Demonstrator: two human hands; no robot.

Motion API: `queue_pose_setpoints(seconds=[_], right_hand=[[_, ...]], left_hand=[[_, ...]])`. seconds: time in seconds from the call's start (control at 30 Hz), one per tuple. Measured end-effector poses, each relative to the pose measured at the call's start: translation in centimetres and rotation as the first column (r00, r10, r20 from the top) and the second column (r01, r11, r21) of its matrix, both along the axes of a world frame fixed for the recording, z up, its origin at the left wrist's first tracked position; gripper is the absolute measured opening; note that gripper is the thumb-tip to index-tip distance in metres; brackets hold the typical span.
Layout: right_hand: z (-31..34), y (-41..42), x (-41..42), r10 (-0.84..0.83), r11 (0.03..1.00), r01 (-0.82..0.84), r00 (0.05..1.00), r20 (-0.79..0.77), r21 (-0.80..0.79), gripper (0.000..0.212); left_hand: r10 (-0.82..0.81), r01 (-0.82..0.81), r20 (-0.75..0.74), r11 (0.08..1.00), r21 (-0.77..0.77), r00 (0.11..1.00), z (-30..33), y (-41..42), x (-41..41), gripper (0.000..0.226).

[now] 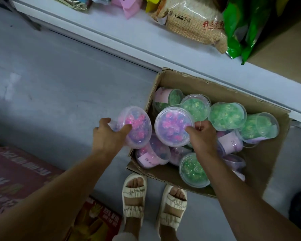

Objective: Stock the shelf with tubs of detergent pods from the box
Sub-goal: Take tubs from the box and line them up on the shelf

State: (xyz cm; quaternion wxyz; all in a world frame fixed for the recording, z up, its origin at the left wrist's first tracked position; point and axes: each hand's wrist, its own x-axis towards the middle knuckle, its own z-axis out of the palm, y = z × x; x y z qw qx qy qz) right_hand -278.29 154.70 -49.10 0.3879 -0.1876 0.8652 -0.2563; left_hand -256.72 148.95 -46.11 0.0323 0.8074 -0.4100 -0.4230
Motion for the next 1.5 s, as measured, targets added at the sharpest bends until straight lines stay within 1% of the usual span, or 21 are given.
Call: queue_pose_setpoints(seconds=[0.07,0.1,0.2,0.23,0.27,0.33,0.37,0.4,0.57,0.73,0.8,0.97,1.07,1.1,1.2,1.27,1.3,1.4,1.43,1.5], right_hand=[[0.4,-0.3,0.2,0.050,0.998,-0.050,0.999,-0.006,-0.030,0.022],[0.4,-0.4,0.2,0.081,0.996,-0.080,0.996,0.021,-0.035,0.024],[0.6,-0.9,0.2,0.156,0.988,-0.155,0.970,0.185,-0.020,0.028],[0.6,-1.0,0.1,0.173,0.984,-0.176,0.961,0.217,-0.006,0.032],[0.6,-1.1,0.0,0.187,0.981,-0.194,0.953,0.238,0.008,0.038],[0.6,-1.2,0.0,0.220,0.970,-0.239,0.941,0.256,0.043,0.058],[0.6,-1.2,0.0,0.243,0.962,-0.266,0.938,0.248,0.064,0.066],[0.6,-1.2,0.0,0.270,0.953,-0.294,0.935,0.228,0.079,0.071],[1.8,-1.5,0.6,0.356,0.921,-0.372,0.924,0.140,0.113,0.067],[5.8,-1.5,0.1,0.344,0.934,-0.350,0.935,0.092,0.066,0.060],[8.6,-1.7,-0.4,0.322,0.945,-0.326,0.943,0.080,0.035,0.058],[17.7,-2.4,-1.7,0.182,0.983,-0.177,0.979,0.096,-0.057,0.058],[24.1,-3.1,-2.4,0.173,0.979,-0.159,0.979,0.106,-0.129,0.037],[26.4,-3.3,-2.6,0.171,0.977,-0.154,0.980,0.106,-0.150,0.035],[33.3,-3.8,-2.8,0.174,0.967,-0.148,0.979,0.109,-0.207,0.038],[37.9,-4.0,-2.9,0.157,0.962,-0.122,0.979,0.127,-0.245,0.047],[40.2,-4.1,-3.0,0.155,0.957,-0.114,0.978,0.136,-0.268,0.048],[46.9,-4.3,-3.0,0.203,0.920,-0.148,0.972,0.117,-0.362,0.034],[49.0,-4.3,-3.0,0.207,0.910,-0.148,0.972,0.115,-0.388,0.032],[53.1,-4.4,-2.8,0.204,0.892,-0.134,0.971,0.122,-0.432,0.035]], left_hand=[[-0.010,0.010,-0.015,1.000,-0.005,1.000,-0.1,-0.1,0.1,0.072],[-0.006,0.005,-0.021,1.000,-0.006,1.000,-0.3,-0.1,0.2,0.072],[0.025,-0.025,-0.029,1.000,-0.004,0.999,-0.5,-0.1,0.5,0.072],[0.034,-0.034,-0.032,0.999,-0.004,0.999,-0.6,-0.1,0.6,0.072],[0.041,-0.041,-0.034,0.999,-0.004,0.999,-0.6,-0.1,0.7,0.072],[0.044,-0.044,-0.029,0.999,-0.010,0.999,-0.6,-0.1,0.9,0.071],[0.043,-0.043,-0.026,0.999,-0.012,0.999,-0.6,-0.1,0.9,0.072],[0.043,-0.043,-0.024,0.999,-0.013,0.999,-0.6,-0.1,0.9,0.072],[0.047,-0.048,-0.016,0.999,-0.020,0.999,0.6,0.1,0.6,0.074],[0.051,-0.055,-0.063,0.997,-0.060,0.997,4.5,0.0,-0.1,0.069],[0.074,-0.083,-0.096,0.993,-0.089,0.993,7.1,-0.2,-0.4,0.065],[0.118,-0.151,-0.196,0.975,-0.165,0.973,16.0,-1.1,-1.1,0.057],[0.111,-0.171,-0.258,0.960,-0.224,0.960,22.4,-1.8,-1.5,0.055],[0.108,-0.177,-0.273,0.953,-0.244,0.956,24.7,-2.0,-1.5,0.054],[0.113,-0.213,-0.325,0.933,-0.291,0.939,31.5,-2.6,-1.5,0.051],[0.114,-0.240,-0.365,0.916,-0.322,0.924,36.3,-2.9,-1.4,0.049],[0.113,-0.255,-0.388,0.906,-0.337,0.915,38.6,-3.0,-1.3,0.048],[0.125,-0.315,-0.464,0.879,-0.358,0.877,45.2,-3.0,-0.9,0.044],[0.130,-0.337,-0.492,0.870,-0.359,0.861,47.3,-2.8,-0.7,0.043],[0.142,-0.381,-0.554,0.858,-0.344,0.821,51.0,-2.7,-0.2,0.045]])
